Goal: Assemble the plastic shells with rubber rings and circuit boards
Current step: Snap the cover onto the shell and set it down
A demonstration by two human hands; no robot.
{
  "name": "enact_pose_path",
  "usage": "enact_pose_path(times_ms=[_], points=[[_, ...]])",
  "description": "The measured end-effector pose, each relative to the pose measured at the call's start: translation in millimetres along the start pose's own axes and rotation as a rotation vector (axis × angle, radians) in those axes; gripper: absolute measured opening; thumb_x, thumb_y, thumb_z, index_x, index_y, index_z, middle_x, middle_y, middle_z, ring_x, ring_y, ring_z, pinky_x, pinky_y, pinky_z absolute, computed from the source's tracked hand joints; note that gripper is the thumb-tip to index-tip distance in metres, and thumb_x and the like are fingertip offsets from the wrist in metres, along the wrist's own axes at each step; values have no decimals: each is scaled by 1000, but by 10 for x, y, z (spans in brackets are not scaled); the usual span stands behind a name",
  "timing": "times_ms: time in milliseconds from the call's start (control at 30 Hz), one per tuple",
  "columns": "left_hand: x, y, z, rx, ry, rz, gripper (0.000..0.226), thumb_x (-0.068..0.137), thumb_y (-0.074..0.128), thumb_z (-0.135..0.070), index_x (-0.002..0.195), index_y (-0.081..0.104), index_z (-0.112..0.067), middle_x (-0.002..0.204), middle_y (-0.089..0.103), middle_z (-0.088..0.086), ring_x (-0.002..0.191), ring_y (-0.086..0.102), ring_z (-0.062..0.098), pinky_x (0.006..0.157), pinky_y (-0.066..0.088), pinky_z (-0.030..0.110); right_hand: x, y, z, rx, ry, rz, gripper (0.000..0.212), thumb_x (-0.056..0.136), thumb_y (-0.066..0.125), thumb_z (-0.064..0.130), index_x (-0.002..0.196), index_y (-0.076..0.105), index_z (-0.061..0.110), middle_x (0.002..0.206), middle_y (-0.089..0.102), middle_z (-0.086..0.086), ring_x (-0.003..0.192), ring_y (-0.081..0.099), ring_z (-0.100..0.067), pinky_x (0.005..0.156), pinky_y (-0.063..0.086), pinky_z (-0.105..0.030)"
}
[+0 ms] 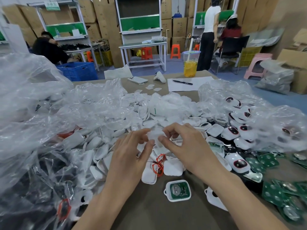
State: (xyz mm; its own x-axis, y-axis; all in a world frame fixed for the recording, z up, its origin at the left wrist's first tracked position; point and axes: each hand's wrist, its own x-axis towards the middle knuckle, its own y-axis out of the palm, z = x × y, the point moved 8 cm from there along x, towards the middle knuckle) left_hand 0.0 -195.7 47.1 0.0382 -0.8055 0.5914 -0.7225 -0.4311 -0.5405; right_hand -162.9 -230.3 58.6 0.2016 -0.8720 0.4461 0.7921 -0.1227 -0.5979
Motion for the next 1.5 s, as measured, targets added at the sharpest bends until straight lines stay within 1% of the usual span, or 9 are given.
enact_pose_path(times_ms=[233, 367, 567, 667, 800, 1000, 1133, 1233, 1500], points=[[-6, -79, 52, -5, -82, -48, 6, 91, 58, -49, 94, 53, -52, 103, 58, -33, 101, 55, -6, 79, 39, 7, 22, 18, -110, 18, 48, -1, 10, 87, 71, 45, 94, 64, 43, 74, 55, 29, 89, 52, 1, 77, 38, -19], [-13, -89, 54, -39, -101, -39, 9, 92, 58, -47, 97, 51, -50, 102, 60, -32, 100, 56, -7, 74, 40, 14, 21, 5, -156, -18, 67, -41, 22, 90, 68, 46, 110, 69, 37, 75, 57, 26, 87, 54, -5, 85, 45, -30], [-33, -92, 73, -33, -116, -29, 12, 92, 57, -46, 100, 50, -52, 103, 60, -31, 101, 57, 0, 77, 41, 17, 16, 6, -186, -160, 33, -12, 28, 95, 61, 46, 118, 68, 32, 88, 61, 23, 97, 51, -7, 92, 41, -29], [-36, -122, 14, 125, -13, -58, 17, 93, 62, -28, 99, 56, -43, 91, 59, -19, 90, 51, 2, 79, 41, 23, 3, -54, -177, -218, 16, -39, 27, 99, 55, 40, 120, 66, 28, 108, 67, 13, 105, 50, -11, 95, 38, -29], [-70, -51, 31, 355, 87, 0, 22, 89, 68, -6, 106, 69, -20, 97, 57, -5, 94, 53, 18, 85, 43, 39, -134, -275, -154, -224, 24, -169, 26, 101, 52, 28, 123, 66, 24, 115, 67, 10, 111, 50, -12, 100, 34, -26], [-207, -8, 67, 410, 85, 166, 44, 84, 49, -14, 121, 71, -21, 116, 66, -5, 113, 50, 22, 101, 31, 35, -691, -699, -302, -238, 117, -287, 25, 99, 52, 19, 118, 66, 26, 109, 64, 17, 106, 50, -9, 95, 34, -21], [-290, -139, -105, 393, 159, 87, 34, 89, 45, -23, 110, 72, -20, 105, 66, -6, 106, 51, 20, 96, 31, 34, -1054, -770, -267, -336, 91, -280, 24, 97, 51, 20, 113, 68, 27, 104, 61, 23, 101, 51, -8, 91, 34, -21], [-453, -83, -207, 412, 250, 174, 30, 92, 45, -35, 101, 71, -23, 95, 66, -11, 96, 59, 20, 88, 35, 33, -1064, -684, -145, -394, 22, -219, 30, 95, 45, 30, 113, 69, 26, 106, 66, 17, 102, 52, -10, 92, 36, -27], [-558, -53, -213, 508, 248, 268, 37, 89, 45, -50, 91, 74, -27, 96, 67, -12, 92, 64, 18, 85, 41, 31, -676, -633, -101, -267, 28, -229, 27, 97, 55, 14, 119, 67, 24, 112, 67, 13, 109, 51, -12, 100, 34, -26]])
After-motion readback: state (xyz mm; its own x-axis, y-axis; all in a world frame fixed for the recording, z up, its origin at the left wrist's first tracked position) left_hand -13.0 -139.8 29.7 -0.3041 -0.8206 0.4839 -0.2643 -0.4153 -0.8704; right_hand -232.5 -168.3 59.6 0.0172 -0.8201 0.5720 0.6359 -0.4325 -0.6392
